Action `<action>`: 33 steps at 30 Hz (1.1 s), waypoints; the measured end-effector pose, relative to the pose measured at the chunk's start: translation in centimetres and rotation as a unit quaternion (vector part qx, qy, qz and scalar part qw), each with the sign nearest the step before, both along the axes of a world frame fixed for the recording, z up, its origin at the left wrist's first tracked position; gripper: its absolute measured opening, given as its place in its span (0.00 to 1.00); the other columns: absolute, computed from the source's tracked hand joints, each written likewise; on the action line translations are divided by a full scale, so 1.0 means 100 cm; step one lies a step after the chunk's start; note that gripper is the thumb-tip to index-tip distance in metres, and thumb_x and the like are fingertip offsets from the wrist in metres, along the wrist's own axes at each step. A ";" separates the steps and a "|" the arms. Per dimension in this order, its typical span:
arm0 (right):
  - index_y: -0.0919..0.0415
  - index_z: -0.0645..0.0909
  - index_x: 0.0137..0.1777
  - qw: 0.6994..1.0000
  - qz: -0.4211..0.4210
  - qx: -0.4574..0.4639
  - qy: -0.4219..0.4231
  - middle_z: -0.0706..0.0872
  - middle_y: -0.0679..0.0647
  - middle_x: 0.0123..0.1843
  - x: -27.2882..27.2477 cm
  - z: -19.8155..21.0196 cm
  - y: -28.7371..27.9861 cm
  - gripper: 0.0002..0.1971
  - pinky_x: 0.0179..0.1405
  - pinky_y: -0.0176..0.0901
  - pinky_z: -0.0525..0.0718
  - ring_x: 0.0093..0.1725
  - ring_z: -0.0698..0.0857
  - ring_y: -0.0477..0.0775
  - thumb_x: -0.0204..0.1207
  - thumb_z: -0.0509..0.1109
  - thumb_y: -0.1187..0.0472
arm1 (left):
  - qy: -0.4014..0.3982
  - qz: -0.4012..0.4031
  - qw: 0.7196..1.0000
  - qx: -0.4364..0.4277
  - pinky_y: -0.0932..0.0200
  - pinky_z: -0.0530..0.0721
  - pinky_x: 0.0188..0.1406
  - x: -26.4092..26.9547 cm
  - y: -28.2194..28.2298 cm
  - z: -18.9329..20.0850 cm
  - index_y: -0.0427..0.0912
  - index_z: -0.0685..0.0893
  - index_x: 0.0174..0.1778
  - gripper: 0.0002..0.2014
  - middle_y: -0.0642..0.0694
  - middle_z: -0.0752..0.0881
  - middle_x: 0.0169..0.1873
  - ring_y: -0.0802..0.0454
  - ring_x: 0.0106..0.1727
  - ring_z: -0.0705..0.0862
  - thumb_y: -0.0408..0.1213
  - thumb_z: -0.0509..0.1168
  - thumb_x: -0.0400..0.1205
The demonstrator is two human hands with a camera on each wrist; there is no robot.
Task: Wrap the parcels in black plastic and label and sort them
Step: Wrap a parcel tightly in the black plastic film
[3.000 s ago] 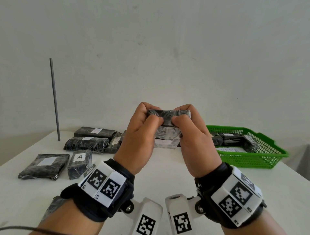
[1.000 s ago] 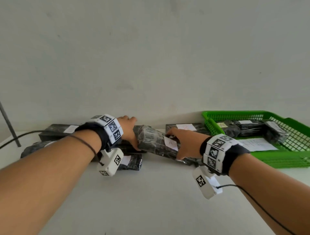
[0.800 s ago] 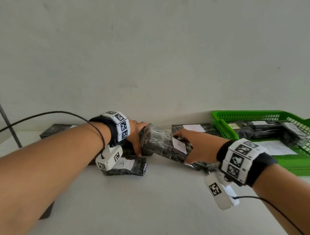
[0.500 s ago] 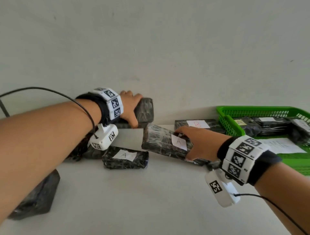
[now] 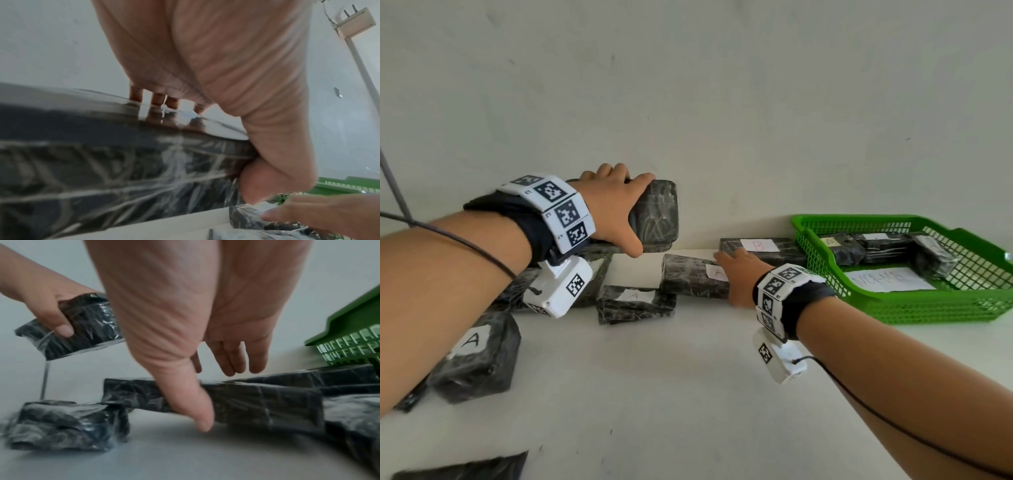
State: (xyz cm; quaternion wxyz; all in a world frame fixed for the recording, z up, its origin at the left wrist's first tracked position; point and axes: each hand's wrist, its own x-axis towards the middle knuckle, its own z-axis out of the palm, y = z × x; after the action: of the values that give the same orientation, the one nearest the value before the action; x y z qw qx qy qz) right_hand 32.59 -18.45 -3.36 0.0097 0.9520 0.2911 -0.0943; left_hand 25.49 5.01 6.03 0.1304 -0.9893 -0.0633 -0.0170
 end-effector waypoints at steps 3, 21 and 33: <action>0.54 0.61 0.89 0.994 0.083 0.032 -0.059 0.67 0.62 0.83 -0.027 0.010 0.014 0.42 0.82 0.62 0.71 0.83 0.68 0.66 0.79 0.77 0.52 | -0.007 0.001 1.000 0.001 0.42 0.73 0.74 -0.015 0.002 0.001 0.51 0.42 0.91 0.67 0.39 0.67 0.74 0.38 0.77 0.67 0.64 0.79 0.65; 0.54 0.65 0.88 0.981 0.190 -0.006 -0.037 0.75 0.59 0.80 -0.110 -0.012 0.107 0.37 0.86 0.66 0.63 0.82 0.74 0.64 0.85 0.67 0.35 | -0.017 0.073 0.997 -0.010 0.40 0.71 0.77 -0.073 0.040 0.006 0.49 0.42 0.91 0.68 0.37 0.65 0.78 0.36 0.79 0.66 0.67 0.78 0.65; 0.58 0.67 0.88 0.992 -0.124 -0.005 0.014 0.77 0.61 0.82 -0.019 -0.021 0.006 0.38 0.80 0.57 0.77 0.79 0.78 0.64 0.87 0.60 0.33 | 0.018 0.022 0.999 -0.046 0.43 0.73 0.75 -0.061 -0.008 -0.018 0.52 0.39 0.91 0.68 0.41 0.65 0.75 0.39 0.78 0.66 0.67 0.77 0.65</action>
State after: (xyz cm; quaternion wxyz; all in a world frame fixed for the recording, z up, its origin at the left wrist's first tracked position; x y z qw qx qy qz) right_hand 30.69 -17.86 -5.46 -0.0015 0.9793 0.1705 -0.1094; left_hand 19.42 4.21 4.23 0.0861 -0.9927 -0.0836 0.0071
